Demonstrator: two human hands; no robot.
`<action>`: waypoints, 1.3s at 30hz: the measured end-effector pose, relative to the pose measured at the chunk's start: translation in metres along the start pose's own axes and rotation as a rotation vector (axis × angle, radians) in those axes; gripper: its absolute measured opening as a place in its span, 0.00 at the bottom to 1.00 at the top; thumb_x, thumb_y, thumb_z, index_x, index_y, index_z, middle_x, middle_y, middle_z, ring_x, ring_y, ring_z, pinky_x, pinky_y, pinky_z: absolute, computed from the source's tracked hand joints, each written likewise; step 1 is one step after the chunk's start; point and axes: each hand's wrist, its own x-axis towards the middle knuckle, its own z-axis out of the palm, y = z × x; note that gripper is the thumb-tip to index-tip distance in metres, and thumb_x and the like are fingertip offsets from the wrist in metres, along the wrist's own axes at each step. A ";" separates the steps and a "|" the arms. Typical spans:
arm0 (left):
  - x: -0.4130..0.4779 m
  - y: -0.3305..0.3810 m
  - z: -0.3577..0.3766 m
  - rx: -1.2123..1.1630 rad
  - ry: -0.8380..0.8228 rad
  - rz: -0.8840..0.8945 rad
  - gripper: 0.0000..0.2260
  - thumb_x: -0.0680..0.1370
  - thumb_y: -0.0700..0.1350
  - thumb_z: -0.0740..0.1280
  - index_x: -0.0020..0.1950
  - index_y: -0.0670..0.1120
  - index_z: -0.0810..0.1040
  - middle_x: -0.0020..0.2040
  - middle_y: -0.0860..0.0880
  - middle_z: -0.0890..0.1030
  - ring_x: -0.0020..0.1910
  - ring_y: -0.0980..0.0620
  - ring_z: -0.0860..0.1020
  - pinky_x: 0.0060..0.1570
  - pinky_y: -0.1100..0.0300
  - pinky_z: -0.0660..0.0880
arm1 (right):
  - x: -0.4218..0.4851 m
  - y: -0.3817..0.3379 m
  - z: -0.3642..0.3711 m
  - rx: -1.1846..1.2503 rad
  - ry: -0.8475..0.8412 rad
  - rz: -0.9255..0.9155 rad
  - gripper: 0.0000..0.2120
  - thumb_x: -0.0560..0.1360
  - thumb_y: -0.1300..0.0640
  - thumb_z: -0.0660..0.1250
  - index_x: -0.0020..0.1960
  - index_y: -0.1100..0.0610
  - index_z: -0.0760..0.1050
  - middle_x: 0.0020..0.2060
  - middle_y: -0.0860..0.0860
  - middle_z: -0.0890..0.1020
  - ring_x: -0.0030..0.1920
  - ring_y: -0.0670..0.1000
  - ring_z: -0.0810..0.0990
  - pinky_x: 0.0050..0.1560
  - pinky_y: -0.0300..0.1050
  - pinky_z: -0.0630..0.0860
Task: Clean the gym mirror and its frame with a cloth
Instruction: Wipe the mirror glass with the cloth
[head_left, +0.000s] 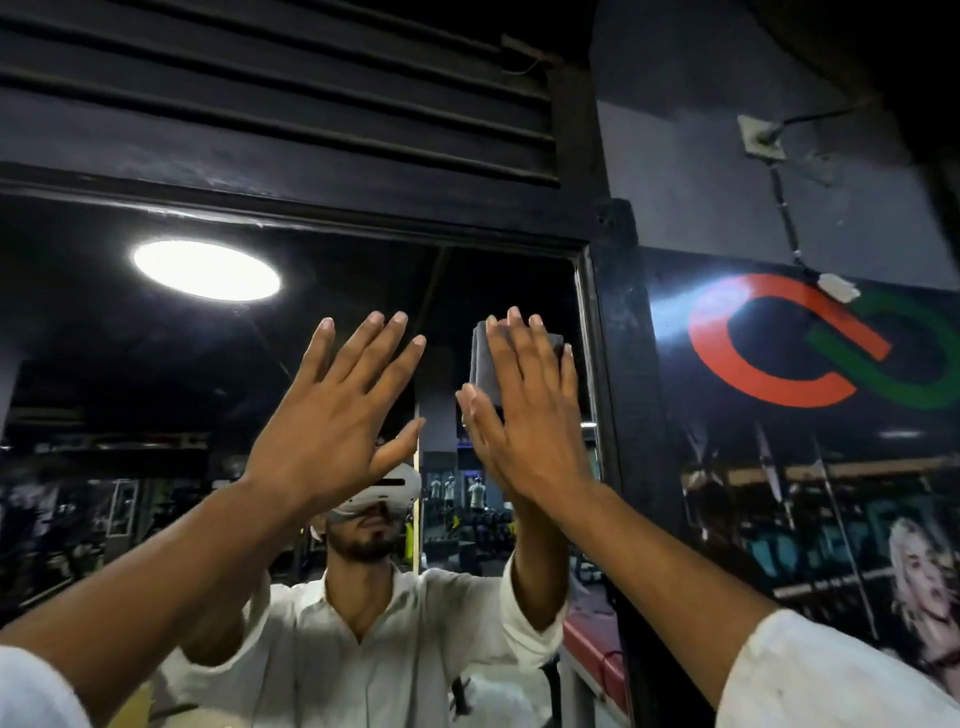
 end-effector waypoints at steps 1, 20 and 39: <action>0.000 0.000 0.001 -0.002 0.009 -0.001 0.36 0.85 0.66 0.46 0.88 0.49 0.49 0.88 0.45 0.47 0.87 0.47 0.45 0.83 0.35 0.49 | 0.008 0.005 0.004 -0.006 0.027 -0.018 0.33 0.86 0.38 0.46 0.86 0.48 0.44 0.86 0.48 0.45 0.85 0.49 0.40 0.84 0.61 0.43; -0.023 0.031 0.010 0.003 0.049 0.045 0.35 0.84 0.64 0.52 0.87 0.47 0.55 0.88 0.44 0.52 0.87 0.45 0.50 0.83 0.35 0.51 | -0.023 0.038 -0.005 0.007 -0.004 -0.206 0.35 0.80 0.49 0.56 0.86 0.52 0.52 0.86 0.51 0.52 0.85 0.50 0.46 0.83 0.64 0.49; -0.020 0.033 0.005 0.041 -0.056 -0.025 0.52 0.76 0.82 0.41 0.88 0.48 0.42 0.87 0.41 0.39 0.86 0.40 0.40 0.79 0.27 0.47 | 0.043 0.038 -0.001 0.046 0.158 0.045 0.33 0.81 0.47 0.46 0.84 0.55 0.57 0.84 0.54 0.59 0.85 0.55 0.52 0.83 0.61 0.49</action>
